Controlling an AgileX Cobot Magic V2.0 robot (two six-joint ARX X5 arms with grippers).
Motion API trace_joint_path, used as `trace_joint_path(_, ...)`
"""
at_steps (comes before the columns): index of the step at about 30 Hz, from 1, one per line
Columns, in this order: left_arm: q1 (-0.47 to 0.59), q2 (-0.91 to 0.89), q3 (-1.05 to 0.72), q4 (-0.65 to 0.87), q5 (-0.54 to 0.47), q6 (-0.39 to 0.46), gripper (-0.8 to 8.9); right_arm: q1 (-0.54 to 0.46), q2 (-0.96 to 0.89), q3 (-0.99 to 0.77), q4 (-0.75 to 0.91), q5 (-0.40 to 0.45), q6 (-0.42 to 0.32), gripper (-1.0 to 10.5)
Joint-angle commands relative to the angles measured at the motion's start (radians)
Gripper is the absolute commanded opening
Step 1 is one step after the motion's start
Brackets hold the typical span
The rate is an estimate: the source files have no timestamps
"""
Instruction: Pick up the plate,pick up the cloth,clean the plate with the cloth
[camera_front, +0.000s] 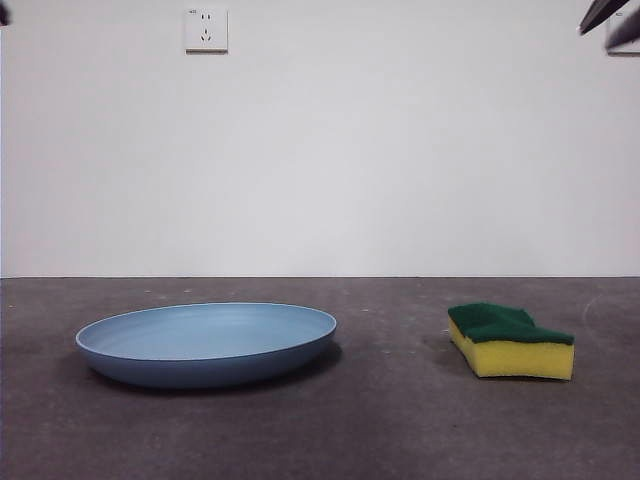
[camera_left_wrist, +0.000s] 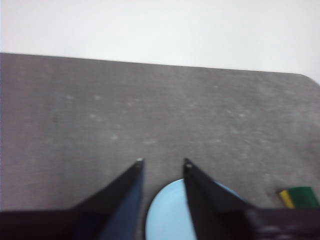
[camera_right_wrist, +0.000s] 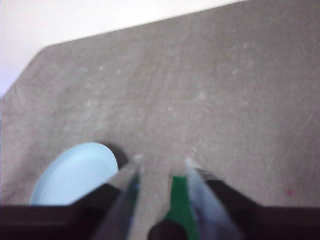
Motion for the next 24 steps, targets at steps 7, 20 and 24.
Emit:
trace_joint_path(7, -0.001, 0.167, 0.031, -0.028, 0.191, -0.069, 5.34, 0.001, 0.009, 0.0, -0.03, -0.002, -0.016, 5.7)
trace_joint_path(20, -0.105, 0.616, 0.269, -0.239, 0.031, 0.128, 5.3, 0.001, 0.009, 0.0, -0.145, -0.001, -0.016, 5.7)
trace_joint_path(24, -0.138, 0.763, 0.359, -0.3, -0.062, 0.157, 5.29, 0.001, 0.009, 0.0, -0.165, -0.001, -0.016, 5.7)
